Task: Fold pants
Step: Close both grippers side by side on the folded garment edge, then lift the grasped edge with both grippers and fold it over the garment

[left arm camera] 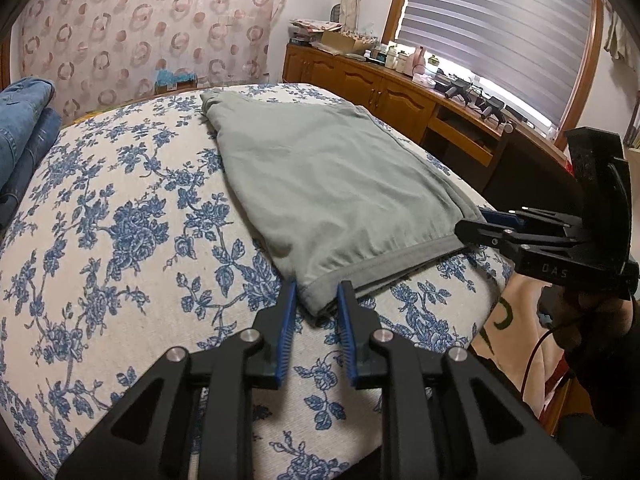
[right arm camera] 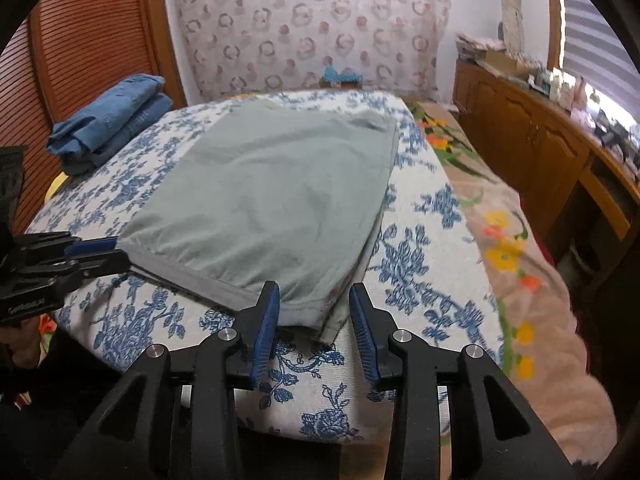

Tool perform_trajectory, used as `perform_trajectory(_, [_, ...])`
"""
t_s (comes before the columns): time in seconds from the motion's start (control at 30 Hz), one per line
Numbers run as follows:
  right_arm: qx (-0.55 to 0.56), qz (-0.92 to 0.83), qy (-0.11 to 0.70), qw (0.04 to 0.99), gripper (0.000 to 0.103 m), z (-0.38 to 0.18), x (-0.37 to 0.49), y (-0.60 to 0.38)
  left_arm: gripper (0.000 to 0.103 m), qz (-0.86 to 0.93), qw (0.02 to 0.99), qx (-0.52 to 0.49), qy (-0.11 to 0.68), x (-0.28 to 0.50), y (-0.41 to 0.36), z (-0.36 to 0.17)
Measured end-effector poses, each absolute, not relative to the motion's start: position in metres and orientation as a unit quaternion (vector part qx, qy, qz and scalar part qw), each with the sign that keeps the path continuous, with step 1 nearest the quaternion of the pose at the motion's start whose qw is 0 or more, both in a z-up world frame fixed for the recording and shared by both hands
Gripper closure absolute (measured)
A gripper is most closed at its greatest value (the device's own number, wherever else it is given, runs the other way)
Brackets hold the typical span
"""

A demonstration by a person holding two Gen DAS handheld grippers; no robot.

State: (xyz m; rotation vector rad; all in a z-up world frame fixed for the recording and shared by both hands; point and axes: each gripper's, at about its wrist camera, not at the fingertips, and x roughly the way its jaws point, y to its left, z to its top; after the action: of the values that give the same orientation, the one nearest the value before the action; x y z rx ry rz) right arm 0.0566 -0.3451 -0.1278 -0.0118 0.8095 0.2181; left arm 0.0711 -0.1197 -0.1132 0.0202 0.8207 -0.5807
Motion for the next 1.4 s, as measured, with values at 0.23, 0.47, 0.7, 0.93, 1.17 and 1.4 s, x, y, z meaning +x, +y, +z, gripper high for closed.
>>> perform_trajectory(0.23, [0.019,0.114,0.396,0.911,0.069,-0.13,0.053,-0.351,0.083,-0.277,0.877,0.003,0.392,0.07,-0.119,-0.113])
perform_trajectory(0.47, [0.03,0.134,0.397,0.908,0.085,-0.13,0.052,-0.35,0.074,-0.282,0.877,0.002,0.389,0.069,-0.122,-0.111])
perform_trajectory(0.7, [0.039,0.141,0.393,0.908,0.09,-0.13,0.051,-0.35,0.079,-0.278,0.883,0.023,0.378,0.065,-0.128,-0.112])
perform_trajectory(0.93, [0.055,0.15,0.368,0.916,0.095,-0.121,0.049,-0.352,0.096,-0.283,0.893,0.021,0.35,0.061,-0.131,-0.097])
perform_trajectory(1.17, [0.048,0.163,0.317,0.933,0.095,-0.081,0.047,-0.35,0.097,-0.297,0.904,0.005,0.308,0.059,-0.118,-0.046])
perform_trajectory(1.4, [0.033,0.186,0.266,0.945,0.095,-0.025,0.04,-0.341,0.097,-0.295,0.921,0.011,0.254,0.047,-0.106,0.017])
